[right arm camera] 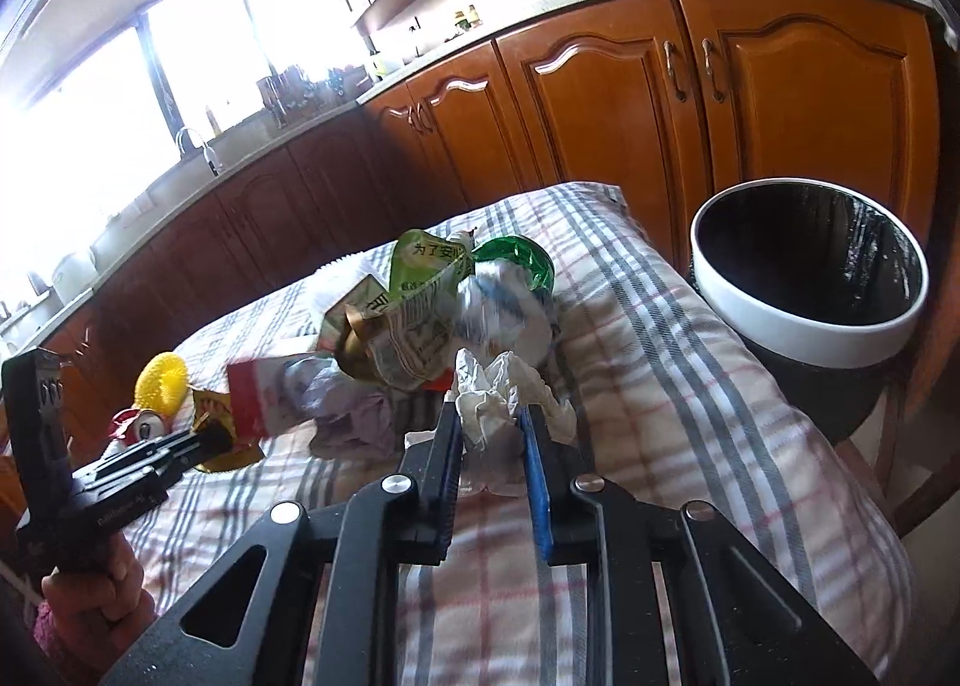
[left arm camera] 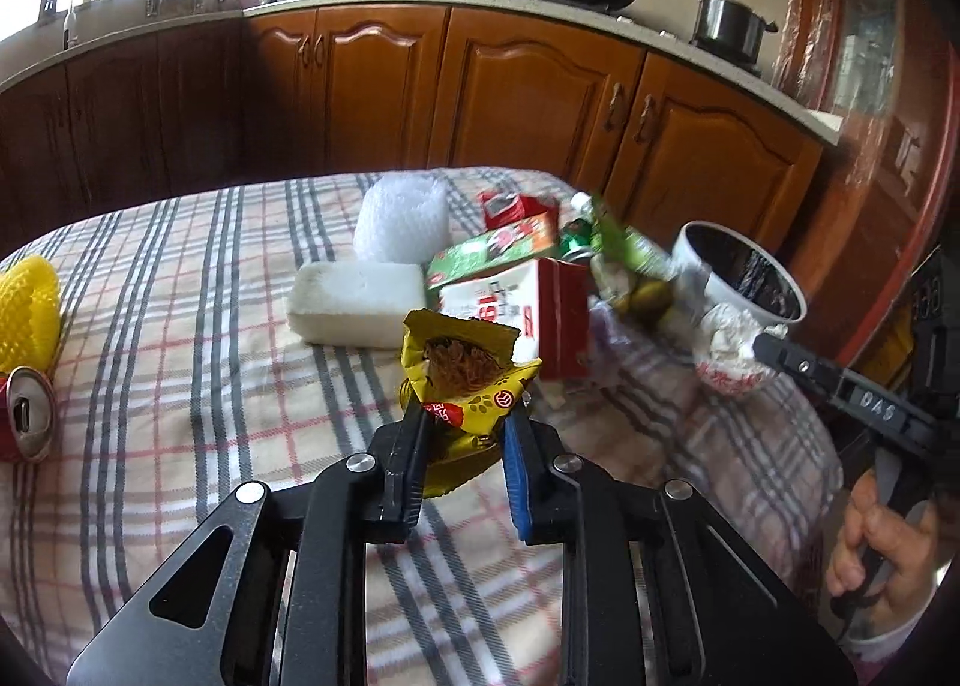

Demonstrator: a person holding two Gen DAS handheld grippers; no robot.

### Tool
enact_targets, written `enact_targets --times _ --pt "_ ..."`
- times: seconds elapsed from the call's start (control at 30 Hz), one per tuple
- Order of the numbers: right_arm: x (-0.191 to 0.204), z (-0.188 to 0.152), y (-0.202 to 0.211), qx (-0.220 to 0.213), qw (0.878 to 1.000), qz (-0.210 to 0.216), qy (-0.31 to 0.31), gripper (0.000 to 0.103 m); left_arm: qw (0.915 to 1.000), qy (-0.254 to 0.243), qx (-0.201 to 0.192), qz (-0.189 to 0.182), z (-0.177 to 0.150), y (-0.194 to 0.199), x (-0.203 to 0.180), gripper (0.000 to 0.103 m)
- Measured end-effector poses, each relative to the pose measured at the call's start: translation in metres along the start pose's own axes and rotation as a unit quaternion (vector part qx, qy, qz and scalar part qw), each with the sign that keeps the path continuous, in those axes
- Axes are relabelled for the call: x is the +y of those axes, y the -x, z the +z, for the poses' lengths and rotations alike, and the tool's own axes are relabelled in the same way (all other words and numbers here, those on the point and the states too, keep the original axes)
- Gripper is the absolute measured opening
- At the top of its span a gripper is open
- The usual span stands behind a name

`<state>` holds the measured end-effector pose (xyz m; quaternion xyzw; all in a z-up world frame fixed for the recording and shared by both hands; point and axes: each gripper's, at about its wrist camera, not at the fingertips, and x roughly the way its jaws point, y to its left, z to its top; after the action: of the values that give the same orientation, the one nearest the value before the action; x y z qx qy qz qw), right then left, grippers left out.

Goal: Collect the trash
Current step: 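Grasp the yellow chip bag with the left tool while the right tool grasps a white tissue, then carry both items over the bin and open both tools to drop them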

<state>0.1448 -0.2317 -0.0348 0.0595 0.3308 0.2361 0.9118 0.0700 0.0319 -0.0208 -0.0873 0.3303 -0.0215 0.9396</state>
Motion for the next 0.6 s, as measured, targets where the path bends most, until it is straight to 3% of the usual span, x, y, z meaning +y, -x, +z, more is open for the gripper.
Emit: enact_targets --times 0.23,0.6 --pt "-0.008 0.000 0.018 -0.017 1.000 -0.007 -0.013 0.020 0.9983 -0.030 -0.026 -0.043 0.012 0.018 -0.038 0.020" --pt "-0.054 0.007 0.048 -0.048 0.997 -0.043 -0.048 0.020 0.9904 -0.075 -0.001 -0.116 0.030 -0.012 -0.114 0.020"
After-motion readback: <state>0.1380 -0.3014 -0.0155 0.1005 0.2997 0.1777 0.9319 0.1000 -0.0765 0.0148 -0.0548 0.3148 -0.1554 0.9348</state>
